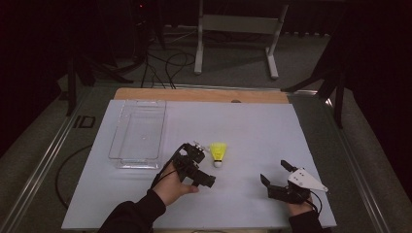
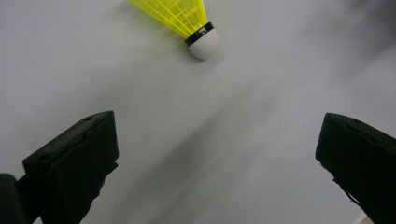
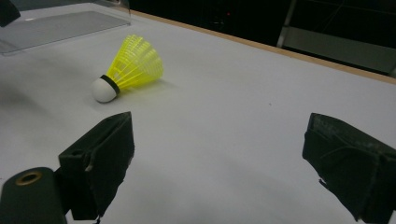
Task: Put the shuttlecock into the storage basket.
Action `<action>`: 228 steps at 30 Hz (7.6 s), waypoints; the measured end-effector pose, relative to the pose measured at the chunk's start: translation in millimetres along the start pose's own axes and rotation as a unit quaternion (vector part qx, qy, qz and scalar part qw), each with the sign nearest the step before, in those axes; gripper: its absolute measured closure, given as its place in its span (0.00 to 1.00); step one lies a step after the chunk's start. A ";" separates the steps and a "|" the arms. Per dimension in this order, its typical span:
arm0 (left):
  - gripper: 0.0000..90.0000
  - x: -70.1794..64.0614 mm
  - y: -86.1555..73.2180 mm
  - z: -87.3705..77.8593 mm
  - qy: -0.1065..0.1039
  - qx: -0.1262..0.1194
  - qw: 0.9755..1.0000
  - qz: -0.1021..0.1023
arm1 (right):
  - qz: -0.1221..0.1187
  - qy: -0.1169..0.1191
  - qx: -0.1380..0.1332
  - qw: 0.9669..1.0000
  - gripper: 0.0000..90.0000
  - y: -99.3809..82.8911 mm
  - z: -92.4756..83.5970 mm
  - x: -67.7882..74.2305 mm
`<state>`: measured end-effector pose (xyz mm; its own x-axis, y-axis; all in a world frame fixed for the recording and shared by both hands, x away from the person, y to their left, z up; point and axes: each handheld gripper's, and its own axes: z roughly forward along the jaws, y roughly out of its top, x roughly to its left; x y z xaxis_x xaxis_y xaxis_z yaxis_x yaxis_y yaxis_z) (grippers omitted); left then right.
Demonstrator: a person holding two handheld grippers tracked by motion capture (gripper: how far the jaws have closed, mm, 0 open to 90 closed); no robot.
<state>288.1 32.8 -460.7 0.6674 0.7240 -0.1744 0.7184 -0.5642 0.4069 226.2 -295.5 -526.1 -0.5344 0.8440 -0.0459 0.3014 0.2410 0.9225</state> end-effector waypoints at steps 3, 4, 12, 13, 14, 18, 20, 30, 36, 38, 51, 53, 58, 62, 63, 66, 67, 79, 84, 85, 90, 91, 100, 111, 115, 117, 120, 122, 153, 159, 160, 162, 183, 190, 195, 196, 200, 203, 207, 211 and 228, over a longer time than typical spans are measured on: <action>0.00 -0.5 6.0 3.7 -0.008 -0.001 1.000 -0.016 | 0.000 0.000 -0.002 1.000 0.10 -0.2 -0.1 -0.4; 0.00 0.1 9.6 6.1 -0.015 0.001 1.000 -0.024 | 0.001 0.000 -0.002 1.000 0.10 -0.1 -0.3 -0.3; 0.00 3.2 22.4 12.1 -0.005 0.014 0.999 -0.036 | -0.001 -0.001 0.000 1.000 0.10 -0.5 0.3 -0.2; 0.00 3.2 26.1 14.3 -0.001 0.020 0.999 -0.039 | -0.001 0.000 0.000 1.000 0.10 -0.6 0.6 -0.1; 0.00 3.2 28.1 15.8 0.000 0.022 0.999 -0.042 | 0.000 -0.001 0.000 1.000 0.10 -0.6 0.7 0.0; 0.00 2.7 34.8 19.9 0.007 0.032 0.998 -0.047 | -0.001 -0.001 0.001 1.000 0.10 -0.8 0.8 0.1; 0.00 2.1 39.5 22.3 0.005 0.036 0.998 -0.056 | 0.000 -0.001 0.001 1.000 0.10 -0.9 1.0 0.3; 0.00 -3.7 58.3 29.8 0.012 0.058 0.995 -0.081 | 0.002 0.000 -0.005 1.000 0.10 -0.4 -0.2 -0.2; 0.00 -10.1 69.1 40.5 0.030 0.071 0.992 -0.101 | 0.001 -0.001 -0.007 1.000 0.10 0.3 -0.8 -0.3; 0.00 -11.5 70.0 42.5 0.037 0.070 0.991 -0.104 | 0.002 -0.001 -0.007 1.000 0.10 0.4 -0.9 -0.5; 0.04 -13.7 70.7 61.9 0.064 0.057 0.982 -0.169 | 0.007 -0.002 -0.009 1.000 0.10 0.1 -1.8 -1.5; 0.04 -12.5 68.0 66.3 0.063 0.057 0.980 -0.181 | 0.006 -0.004 -0.008 1.000 0.10 0.1 -1.8 -1.4; 0.15 -15.4 63.6 74.6 0.073 0.069 0.978 -0.183 | 0.008 -0.006 -0.009 1.000 0.10 0.1 -2.2 -1.8; 0.25 -16.6 64.3 76.5 0.072 0.073 0.978 -0.183 | 0.008 -0.004 -0.009 1.000 0.10 0.2 -2.2 -1.6; 0.27 -16.6 64.3 76.5 0.072 0.073 0.978 -0.183 | 0.008 -0.004 -0.009 1.000 0.10 0.2 -2.2 -1.6; 0.31 -18.6 68.2 78.6 0.072 0.078 0.977 -0.184 | 0.008 -0.003 -0.007 1.000 0.10 -0.3 -1.2 -1.6; 0.32 -15.7 69.0 80.6 0.071 0.081 0.975 -0.194 | 0.007 -0.004 -0.007 1.000 0.10 -0.3 -1.1 -1.4; 0.54 -4.2 71.6 84.7 0.052 0.097 0.970 -0.218 | 0.008 -0.007 -0.009 1.000 0.10 0.3 -2.5 -2.2; 0.66 0.5 72.0 86.4 0.043 0.107 0.970 -0.214 | 0.010 -0.008 -0.007 1.000 0.10 0.0 -2.2 -2.4; 0.67 1.3 71.2 88.0 0.037 0.111 0.970 -0.211 | 0.009 -0.008 -0.007 1.000 0.10 0.2 -2.4 -2.1; 0.71 5.2 70.2 86.8 0.030 0.112 0.971 -0.209 | 0.010 -0.007 -0.006 1.000 0.10 0.0 -2.2 -2.5; 0.71 6.0 70.7 85.1 0.031 0.110 0.971 -0.208 | 0.009 -0.007 -0.006 1.000 0.10 -0.1 -2.1 -2.5; 0.72 8.2 74.0 71.8 0.032 0.111 0.982 -0.147 | 0.010 -0.007 -0.006 1.000 0.10 0.1 -2.5 -2.7; 0.72 22.0 69.6 52.4 -0.012 0.125 0.987 -0.097 | 0.010 -0.007 -0.005 1.000 0.10 0.1 -2.4 -2.4; 0.72 25.0 65.8 46.1 -0.019 0.135 0.988 -0.067 | 0.010 -0.006 -0.005 1.000 0.10 0.3 -2.5 -2.0; 0.72 26.3 62.8 43.3 -0.015 0.140 0.989 -0.049 | 0.011 -0.006 -0.005 1.000 0.10 0.3 -2.6 -2.2; 0.72 28.0 58.3 38.5 -0.016 0.143 0.989 -0.028 | 0.011 -0.005 -0.004 1.000 0.10 0.1 -2.4 -2.0; 0.72 28.1 55.3 35.9 -0.026 0.149 0.988 -0.015 | 0.011 -0.004 -0.004 1.000 0.10 0.1 -2.1 -1.9; 0.72 29.6 11.3 0.2 -0.080 0.196 0.954 0.214 | 0.006 0.001 -0.001 1.000 0.10 0.4 -1.7 -0.6; 0.72 34.3 7.3 -10.9 -0.072 0.188 0.953 0.226 | 0.007 0.004 0.000 1.000 0.10 0.2 -1.2 -0.5; 0.72 34.4 6.6 -12.5 -0.070 0.191 0.951 0.233 | 0.007 0.004 0.000 1.000 0.10 0.3 -1.1 -0.4; 0.72 34.1 5.5 -14.8 -0.067 0.196 0.949 0.239 | 0.008 0.004 0.000 1.000 0.10 0.3 -1.1 -0.1; 0.72 39.0 13.3 -57.5 -0.071 0.175 0.940 0.283 | 0.002 0.008 0.000 1.000 0.10 0.8 -0.7 1.5; 0.72 45.8 11.1 -73.4 -0.064 0.167 0.944 0.276 | 0.003 0.009 0.002 1.000 0.10 0.4 -0.7 1.8; 0.72 51.6 10.8 -86.6 -0.052 0.152 0.953 0.255 | 0.003 0.009 0.002 1.000 0.10 0.2 -0.2 2.2; 0.72 52.4 11.1 -89.4 -0.050 0.151 0.953 0.257 | 0.002 0.008 0.002 1.000 0.10 0.2 -0.2 2.3; 0.72 53.8 12.7 -103.2 -0.053 0.142 0.956 0.252 | 0.001 0.008 0.003 1.000 0.10 0.3 -0.2 2.6; 0.72 54.6 14.8 -113.8 -0.051 0.135 0.956 0.254 | 0.002 0.009 0.004 1.000 0.10 0.1 0.3 2.9; 0.72 57.9 18.5 -126.1 -0.050 0.122 0.960 0.248 | 0.001 0.009 0.003 1.000 0.10 0.4 0.1 3.4; 0.72 61.2 20.6 -135.9 -0.045 0.111 0.962 0.244 | 0.002 0.009 0.002 1.000 0.10 0.6 -0.5 3.2; 0.72 86.4 20.6 -168.7 -0.017 0.078 0.976 0.201 | 0.001 0.009 0.003 1.000 0.10 0.6 -0.2 3.9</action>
<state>327.5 150.6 -316.2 0.9061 0.4189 -0.0589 0.4158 -0.8561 0.3069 224.1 -292.2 -525.7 -0.5483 0.8355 -0.0359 0.3082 0.2417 0.9201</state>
